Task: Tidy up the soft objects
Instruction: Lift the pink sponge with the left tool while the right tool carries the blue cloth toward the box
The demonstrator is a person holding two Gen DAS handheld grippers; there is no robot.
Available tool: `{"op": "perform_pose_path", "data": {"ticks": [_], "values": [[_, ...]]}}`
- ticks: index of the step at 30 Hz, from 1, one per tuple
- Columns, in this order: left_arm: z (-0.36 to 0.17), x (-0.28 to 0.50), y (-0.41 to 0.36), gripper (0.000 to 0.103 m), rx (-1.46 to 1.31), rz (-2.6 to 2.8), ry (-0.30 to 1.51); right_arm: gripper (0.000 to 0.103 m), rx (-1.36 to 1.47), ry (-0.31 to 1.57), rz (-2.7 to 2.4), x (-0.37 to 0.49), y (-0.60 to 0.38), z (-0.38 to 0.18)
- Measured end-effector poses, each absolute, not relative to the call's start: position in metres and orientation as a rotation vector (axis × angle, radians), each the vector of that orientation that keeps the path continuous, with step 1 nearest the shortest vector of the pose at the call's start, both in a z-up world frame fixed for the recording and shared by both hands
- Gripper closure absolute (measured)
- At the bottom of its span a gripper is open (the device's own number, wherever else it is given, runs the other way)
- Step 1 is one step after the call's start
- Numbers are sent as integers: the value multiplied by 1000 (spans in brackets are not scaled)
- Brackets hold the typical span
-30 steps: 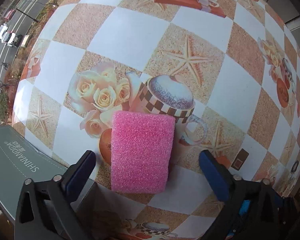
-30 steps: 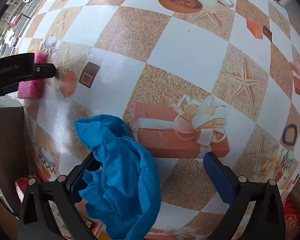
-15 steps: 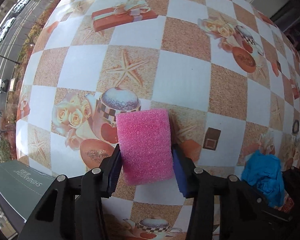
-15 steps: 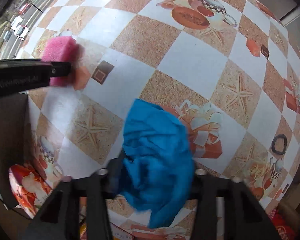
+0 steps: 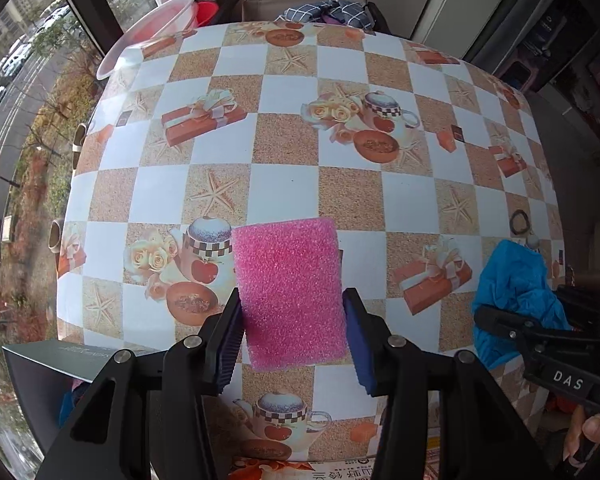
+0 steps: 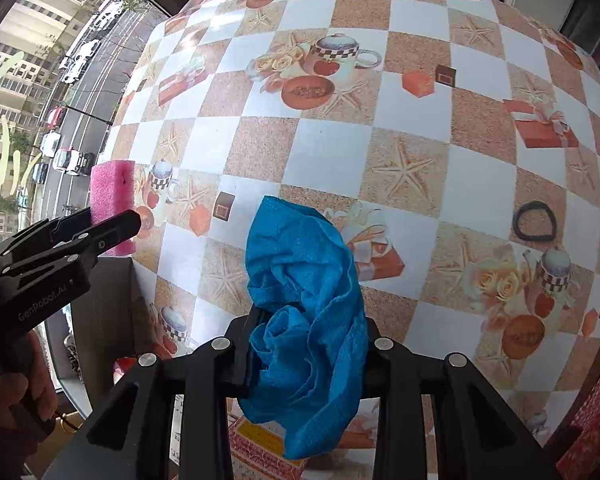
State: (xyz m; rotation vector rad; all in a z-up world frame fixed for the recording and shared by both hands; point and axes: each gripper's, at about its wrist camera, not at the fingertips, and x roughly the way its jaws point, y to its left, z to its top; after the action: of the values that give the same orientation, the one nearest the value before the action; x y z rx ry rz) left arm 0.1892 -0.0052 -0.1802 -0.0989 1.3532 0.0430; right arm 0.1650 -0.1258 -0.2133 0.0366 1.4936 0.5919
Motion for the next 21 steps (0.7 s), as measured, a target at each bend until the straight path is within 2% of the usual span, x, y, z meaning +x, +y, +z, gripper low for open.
{"op": "perform_pose_path", "data": {"ticks": [6, 21], "values": [[-158, 186, -31, 52, -41, -36, 1345, 69, 55, 1485, 541, 201, -182, -199], [-137, 91, -73, 51, 84, -202, 1361, 69, 173, 1514, 361, 108, -283, -183]]}}
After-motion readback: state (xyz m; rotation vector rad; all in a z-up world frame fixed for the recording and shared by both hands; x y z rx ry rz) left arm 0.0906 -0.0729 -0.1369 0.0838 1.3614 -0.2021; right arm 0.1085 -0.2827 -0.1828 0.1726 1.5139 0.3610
